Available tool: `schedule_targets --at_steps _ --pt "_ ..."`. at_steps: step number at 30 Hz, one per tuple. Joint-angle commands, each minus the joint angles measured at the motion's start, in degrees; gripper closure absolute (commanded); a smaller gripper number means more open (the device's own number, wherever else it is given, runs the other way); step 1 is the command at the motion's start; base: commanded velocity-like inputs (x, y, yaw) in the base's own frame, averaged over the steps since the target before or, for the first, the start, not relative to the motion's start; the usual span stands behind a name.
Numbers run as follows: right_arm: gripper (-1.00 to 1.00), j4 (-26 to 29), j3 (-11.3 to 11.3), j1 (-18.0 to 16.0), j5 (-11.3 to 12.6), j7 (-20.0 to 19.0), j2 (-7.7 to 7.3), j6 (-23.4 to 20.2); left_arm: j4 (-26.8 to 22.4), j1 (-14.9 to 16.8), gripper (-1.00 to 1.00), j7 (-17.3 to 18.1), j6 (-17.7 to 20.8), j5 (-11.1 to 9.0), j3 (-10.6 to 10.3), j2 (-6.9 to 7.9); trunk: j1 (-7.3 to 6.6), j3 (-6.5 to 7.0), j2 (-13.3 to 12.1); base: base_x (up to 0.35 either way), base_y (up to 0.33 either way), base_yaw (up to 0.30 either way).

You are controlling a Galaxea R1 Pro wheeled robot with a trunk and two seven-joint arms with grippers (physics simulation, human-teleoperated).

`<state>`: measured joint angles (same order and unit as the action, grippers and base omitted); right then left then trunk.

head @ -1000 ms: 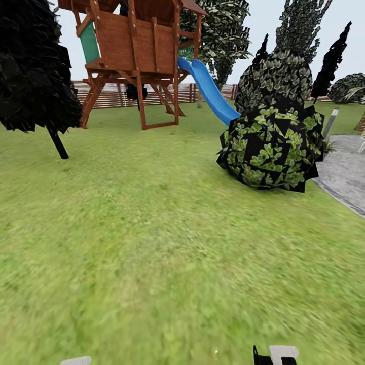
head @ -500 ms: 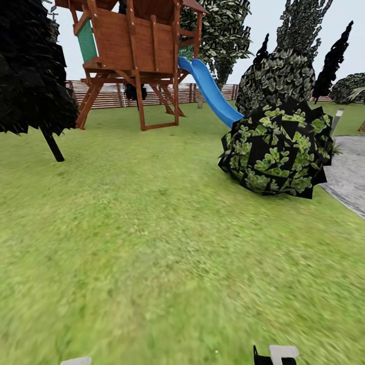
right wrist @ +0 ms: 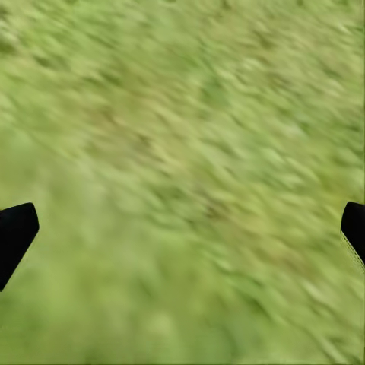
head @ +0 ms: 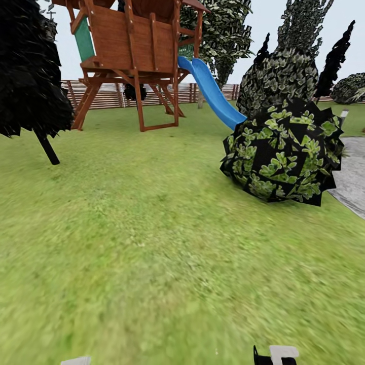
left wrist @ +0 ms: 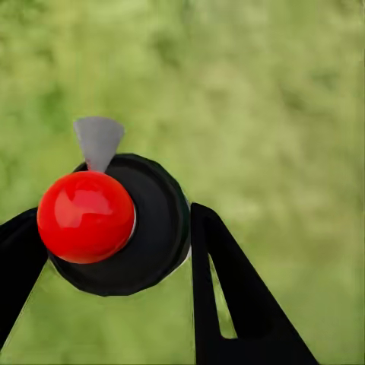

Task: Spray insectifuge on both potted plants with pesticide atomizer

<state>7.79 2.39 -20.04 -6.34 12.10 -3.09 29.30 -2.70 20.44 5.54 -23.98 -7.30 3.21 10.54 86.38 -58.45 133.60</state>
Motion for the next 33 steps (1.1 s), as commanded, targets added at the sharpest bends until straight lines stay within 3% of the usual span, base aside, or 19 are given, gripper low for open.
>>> schedule_targets --at_steps 1,33 --pt "-1.0 -0.1 0.2 0.0 -0.6 0.3 0.01 0.1 0.1 0.0 1.0 0.6 -0.1 -0.5 0.3 0.01 0.02 -0.05 0.0 0.34 0.0 0.0" --pt "-1.0 -0.1 0.2 0.0 -0.6 0.3 0.01 0.1 0.0 0.0 1.0 0.5 -0.1 -0.5 0.3 0.01 0.02 -0.05 0.0 0.34 0.0 0.0"
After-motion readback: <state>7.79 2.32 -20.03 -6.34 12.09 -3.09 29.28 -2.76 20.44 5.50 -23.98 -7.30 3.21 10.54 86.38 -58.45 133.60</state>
